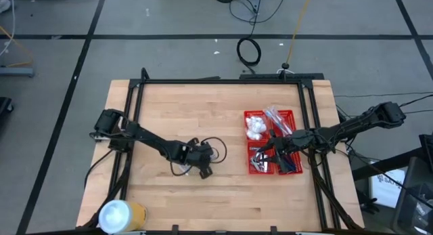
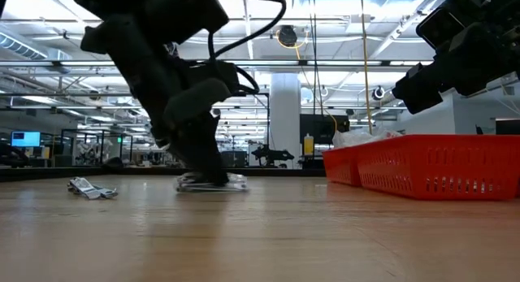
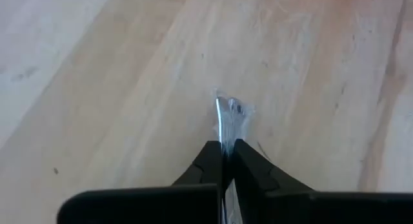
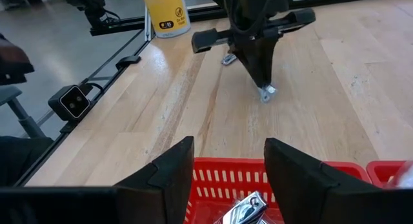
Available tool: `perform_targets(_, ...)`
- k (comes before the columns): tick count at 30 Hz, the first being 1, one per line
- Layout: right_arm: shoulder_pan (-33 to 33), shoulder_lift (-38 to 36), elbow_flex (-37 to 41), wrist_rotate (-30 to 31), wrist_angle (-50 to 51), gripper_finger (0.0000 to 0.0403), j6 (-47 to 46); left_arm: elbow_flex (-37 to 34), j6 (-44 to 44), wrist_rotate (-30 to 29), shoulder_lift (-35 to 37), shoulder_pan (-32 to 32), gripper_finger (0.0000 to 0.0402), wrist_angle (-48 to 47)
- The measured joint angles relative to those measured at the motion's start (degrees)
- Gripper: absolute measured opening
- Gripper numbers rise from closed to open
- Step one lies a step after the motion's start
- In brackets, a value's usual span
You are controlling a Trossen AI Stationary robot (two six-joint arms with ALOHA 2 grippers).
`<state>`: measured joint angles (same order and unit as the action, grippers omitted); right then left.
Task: Pick & Place Travel size toiletries
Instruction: Put the nail cutter into the bottom left red bin
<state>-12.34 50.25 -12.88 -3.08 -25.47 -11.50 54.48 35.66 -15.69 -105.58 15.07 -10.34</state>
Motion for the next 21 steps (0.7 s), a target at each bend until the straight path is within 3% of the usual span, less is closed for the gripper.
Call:
perform_targets(11, 0.0, 0.0, 0.0, 0.4, -0.3, 0.0172, -0.4, 0.0, -18.6, -3.0, 0.3, 0.1, 0.0001, 23.4)
perform_targets(15, 0.0, 0.0, 0.0, 3.8, -1.4, 0.0171, 0.3, 0.0, -25.1, -3.0, 1.4, 0.0, 0.0000, 32.5)
perform_targets(21, 0.0, 0.0, 0.0, 6.3, -2.8, 0.0173, 2.1, 0.2, -35.0, 1.6, 3.0, -1.0, 0.0000, 49.7)
